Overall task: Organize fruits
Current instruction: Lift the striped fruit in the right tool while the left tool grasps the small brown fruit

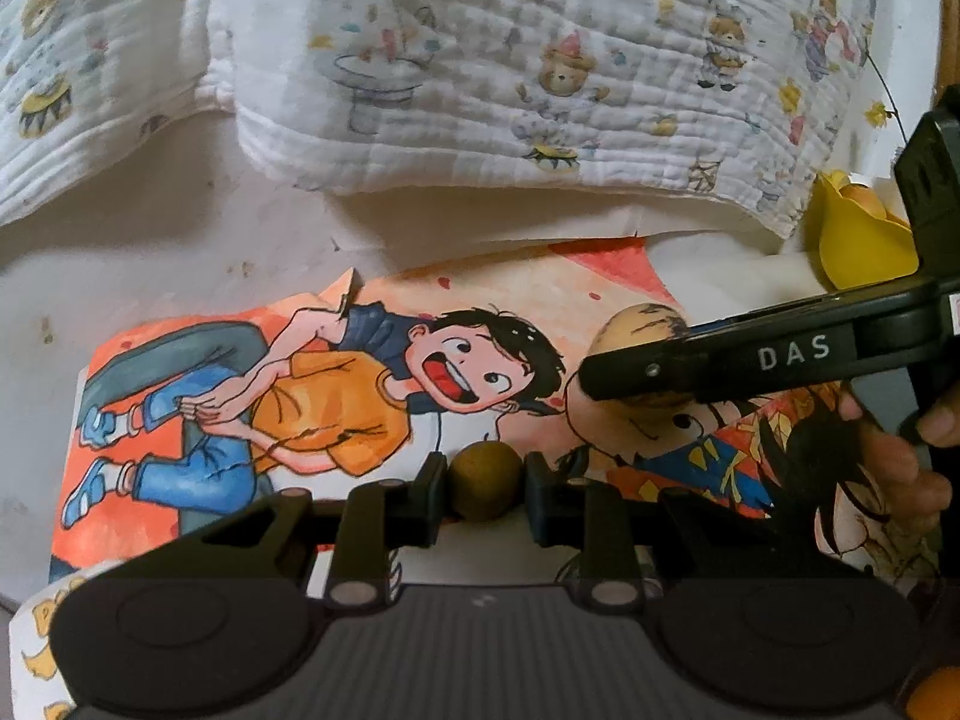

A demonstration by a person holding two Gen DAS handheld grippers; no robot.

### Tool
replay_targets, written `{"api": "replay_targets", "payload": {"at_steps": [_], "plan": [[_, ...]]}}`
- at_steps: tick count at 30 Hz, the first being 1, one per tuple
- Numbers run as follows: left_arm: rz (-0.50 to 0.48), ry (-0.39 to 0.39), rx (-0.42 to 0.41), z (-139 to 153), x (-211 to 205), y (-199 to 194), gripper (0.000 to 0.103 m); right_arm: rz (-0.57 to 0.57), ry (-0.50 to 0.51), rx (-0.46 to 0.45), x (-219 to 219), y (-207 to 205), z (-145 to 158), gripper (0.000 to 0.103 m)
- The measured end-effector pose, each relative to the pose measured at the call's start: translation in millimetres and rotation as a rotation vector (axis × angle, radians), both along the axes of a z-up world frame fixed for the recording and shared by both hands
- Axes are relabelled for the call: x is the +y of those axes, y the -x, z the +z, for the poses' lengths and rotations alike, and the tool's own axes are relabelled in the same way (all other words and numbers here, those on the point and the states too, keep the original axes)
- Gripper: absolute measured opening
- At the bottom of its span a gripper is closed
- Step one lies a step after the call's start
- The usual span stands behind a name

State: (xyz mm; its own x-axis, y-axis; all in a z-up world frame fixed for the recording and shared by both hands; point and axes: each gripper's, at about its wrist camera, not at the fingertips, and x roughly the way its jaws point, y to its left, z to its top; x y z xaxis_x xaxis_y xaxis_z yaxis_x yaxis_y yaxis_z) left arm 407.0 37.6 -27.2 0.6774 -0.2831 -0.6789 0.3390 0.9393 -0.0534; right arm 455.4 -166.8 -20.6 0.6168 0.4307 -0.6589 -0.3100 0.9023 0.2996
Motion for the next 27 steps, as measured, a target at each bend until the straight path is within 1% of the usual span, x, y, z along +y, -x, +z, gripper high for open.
{"api": "replay_targets", "payload": {"at_steps": [7, 12, 16, 19, 23, 27], "plan": [[0.03, 0.005, -0.005, 9, 7, 15, 0.029, -0.005, 0.005, -0.008, -7, 15, 14, 0.056], [0.054, 0.017, -0.027, 28, 13, 34, 0.029, 0.0, 0.008, -0.044, -11, 39, 35, 0.056], [0.07, 0.031, -0.049, 46, 13, 54, 0.029, 0.005, 0.007, -0.072, -16, 65, 53, 0.056], [0.074, 0.035, -0.081, 58, 11, 73, 0.029, 0.011, 0.017, -0.099, -20, 90, 64, 0.056], [0.06, 0.06, -0.096, 72, 4, 97, 0.029, 0.02, 0.02, -0.122, -25, 125, 77, 0.056], [0.04, 0.076, -0.114, 83, -4, 122, 0.029, 0.03, 0.035, -0.176, -31, 164, 91, 0.056]]}}
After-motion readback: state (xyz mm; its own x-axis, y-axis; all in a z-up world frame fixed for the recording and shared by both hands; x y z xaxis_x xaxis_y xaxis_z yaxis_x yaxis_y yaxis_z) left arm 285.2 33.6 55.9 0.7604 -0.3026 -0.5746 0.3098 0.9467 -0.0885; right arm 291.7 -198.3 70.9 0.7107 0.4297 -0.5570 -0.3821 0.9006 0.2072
